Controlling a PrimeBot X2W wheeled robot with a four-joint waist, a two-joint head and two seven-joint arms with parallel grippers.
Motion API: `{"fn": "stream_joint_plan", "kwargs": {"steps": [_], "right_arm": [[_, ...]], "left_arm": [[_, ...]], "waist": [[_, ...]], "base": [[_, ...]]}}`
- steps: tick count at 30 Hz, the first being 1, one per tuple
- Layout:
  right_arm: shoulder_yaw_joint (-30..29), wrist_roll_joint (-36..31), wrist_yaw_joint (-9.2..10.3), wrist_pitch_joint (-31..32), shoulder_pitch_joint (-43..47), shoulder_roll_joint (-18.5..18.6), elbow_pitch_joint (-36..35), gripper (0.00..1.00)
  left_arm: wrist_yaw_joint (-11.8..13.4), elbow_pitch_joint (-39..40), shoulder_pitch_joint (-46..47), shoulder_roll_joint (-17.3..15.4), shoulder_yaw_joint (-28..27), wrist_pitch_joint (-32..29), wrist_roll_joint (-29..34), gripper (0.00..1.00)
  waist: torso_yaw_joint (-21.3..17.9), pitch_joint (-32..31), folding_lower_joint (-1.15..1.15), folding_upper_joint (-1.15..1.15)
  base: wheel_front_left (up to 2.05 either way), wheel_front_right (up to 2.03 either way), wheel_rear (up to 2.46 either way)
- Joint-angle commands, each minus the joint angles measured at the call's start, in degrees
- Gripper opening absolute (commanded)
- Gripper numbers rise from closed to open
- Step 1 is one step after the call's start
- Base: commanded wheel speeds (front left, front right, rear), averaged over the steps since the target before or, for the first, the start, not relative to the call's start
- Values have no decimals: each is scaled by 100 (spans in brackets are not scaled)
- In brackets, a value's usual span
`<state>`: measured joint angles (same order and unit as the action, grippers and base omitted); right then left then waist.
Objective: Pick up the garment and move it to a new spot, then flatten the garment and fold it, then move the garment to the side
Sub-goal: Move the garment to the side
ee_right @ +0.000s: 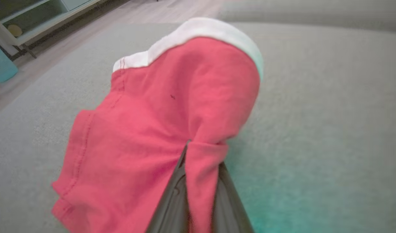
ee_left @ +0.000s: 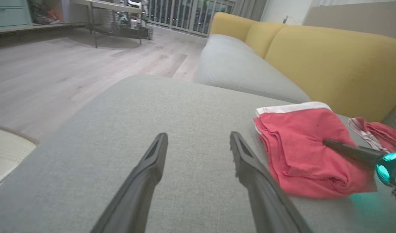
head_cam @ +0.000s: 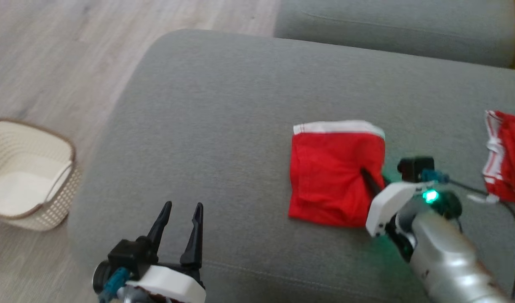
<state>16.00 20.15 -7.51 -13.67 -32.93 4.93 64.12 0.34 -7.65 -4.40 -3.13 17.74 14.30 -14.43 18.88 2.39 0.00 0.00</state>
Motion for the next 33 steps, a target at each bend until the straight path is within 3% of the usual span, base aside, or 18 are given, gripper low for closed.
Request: {"fn": "stream_joint_plan", "kwargs": {"steps": [1, 6, 10, 19, 27, 33], "right_arm": [[128, -100, 2, -83, -289, 65, -207, 0], [367, -438, 2, 131, -808, 317, -614, 0], [432, -441, 2, 476, -1266, 726, -1013, 0], [95, -156, 2, 1118, -2156, 1651, -1606, 0], [-174, -137, 2, 1431, -2724, 2168, -1361, 0], [-228, -147, 2, 1503, -2887, 2238, -989, 0]], "left_arm": [[-24, 187, 346, 25, -152, 70, 32, 100], [-174, 156, 703, 25, 30, 70, 199, 100], [-401, -57, 1261, 25, 357, 70, 525, 100], [-723, -420, 2728, -102, 979, 70, 1118, 100], [-775, -497, 3622, -335, 1353, 70, 1079, 100], [-779, -520, 3881, -466, 1372, 70, 949, 100]], "waist": [[-254, 68, 0, 0], [-936, 406, 0, 0], [-1410, 750, 0, 0], [-2275, 1730, 0, 0], [-2611, 2495, 0, 0], [-2659, 2762, 0, 0]], "base": [[0, 0, 0], [0, 0, 0], [0, 0, 0], [0, 0, 0], [0, 0, 0], [0, 0, 0]]}}
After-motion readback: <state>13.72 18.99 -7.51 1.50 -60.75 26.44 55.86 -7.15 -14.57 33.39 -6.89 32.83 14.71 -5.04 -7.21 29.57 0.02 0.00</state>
